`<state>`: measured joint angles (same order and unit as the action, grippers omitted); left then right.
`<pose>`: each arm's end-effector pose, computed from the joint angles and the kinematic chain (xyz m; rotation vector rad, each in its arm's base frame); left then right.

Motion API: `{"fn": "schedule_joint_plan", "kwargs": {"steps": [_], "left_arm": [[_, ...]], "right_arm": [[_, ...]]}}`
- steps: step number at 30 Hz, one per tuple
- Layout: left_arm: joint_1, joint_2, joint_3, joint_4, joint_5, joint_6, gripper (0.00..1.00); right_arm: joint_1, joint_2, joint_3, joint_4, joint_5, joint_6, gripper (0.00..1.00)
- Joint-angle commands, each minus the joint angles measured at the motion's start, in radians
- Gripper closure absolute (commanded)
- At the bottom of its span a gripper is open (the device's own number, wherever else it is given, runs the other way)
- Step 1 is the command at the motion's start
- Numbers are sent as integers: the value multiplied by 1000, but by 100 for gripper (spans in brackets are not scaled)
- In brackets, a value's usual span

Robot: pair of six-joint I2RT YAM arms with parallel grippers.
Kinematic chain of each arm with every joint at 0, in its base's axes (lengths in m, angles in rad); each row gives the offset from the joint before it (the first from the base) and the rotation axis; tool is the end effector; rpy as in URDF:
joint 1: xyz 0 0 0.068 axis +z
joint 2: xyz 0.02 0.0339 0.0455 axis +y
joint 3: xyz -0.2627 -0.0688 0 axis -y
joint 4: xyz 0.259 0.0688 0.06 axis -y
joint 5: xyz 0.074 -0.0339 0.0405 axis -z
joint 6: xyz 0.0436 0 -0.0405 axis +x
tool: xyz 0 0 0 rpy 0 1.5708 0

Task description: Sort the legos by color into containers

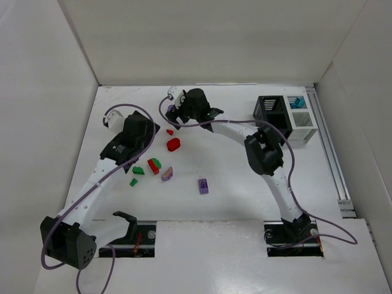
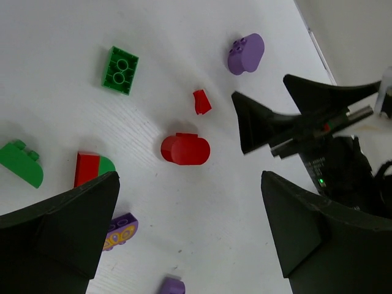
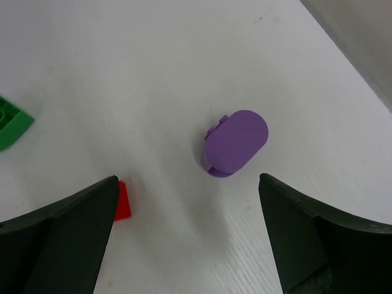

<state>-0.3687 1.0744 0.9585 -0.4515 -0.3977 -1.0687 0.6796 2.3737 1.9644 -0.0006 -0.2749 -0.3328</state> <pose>0.2443 -0.0763 0.3128 -0.9414 1.8997 -0.4414 0.4412 0.3717 0.2017 -1.1227 1.6529 0.4963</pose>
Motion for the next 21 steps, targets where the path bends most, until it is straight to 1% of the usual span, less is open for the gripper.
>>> {"fn": "schedule_joint_plan", "kwargs": {"steps": [1,3,4,8,12,14,17,20,21], "left_arm": [[16,-19,-3,19,10,33,0],[25,-19,-3,28,19,42,0],[25,-19,-12,28,19,42,0],[45,-19,-21,68,55,62,0],[85,-8,-30,77,94,95,0],[99,-8,-30,89,115,104,0],[123,-8,-41,102,137,116,0],[151,1,-41,111,158,136,0],[160,1,-41,111,158,136,0]], "right_arm": [[1,116,160,31,75,199,0],[1,169,230,5,124,248,0],[1,223,316,-19,147,279,0],[21,346,523,-104,256,311,0],[21,412,596,-116,299,362,0],[21,433,605,-98,299,412,0],[21,459,636,-70,284,428,0],[21,475,646,-52,258,454,16],[21,475,646,-39,258,466,24]]}}
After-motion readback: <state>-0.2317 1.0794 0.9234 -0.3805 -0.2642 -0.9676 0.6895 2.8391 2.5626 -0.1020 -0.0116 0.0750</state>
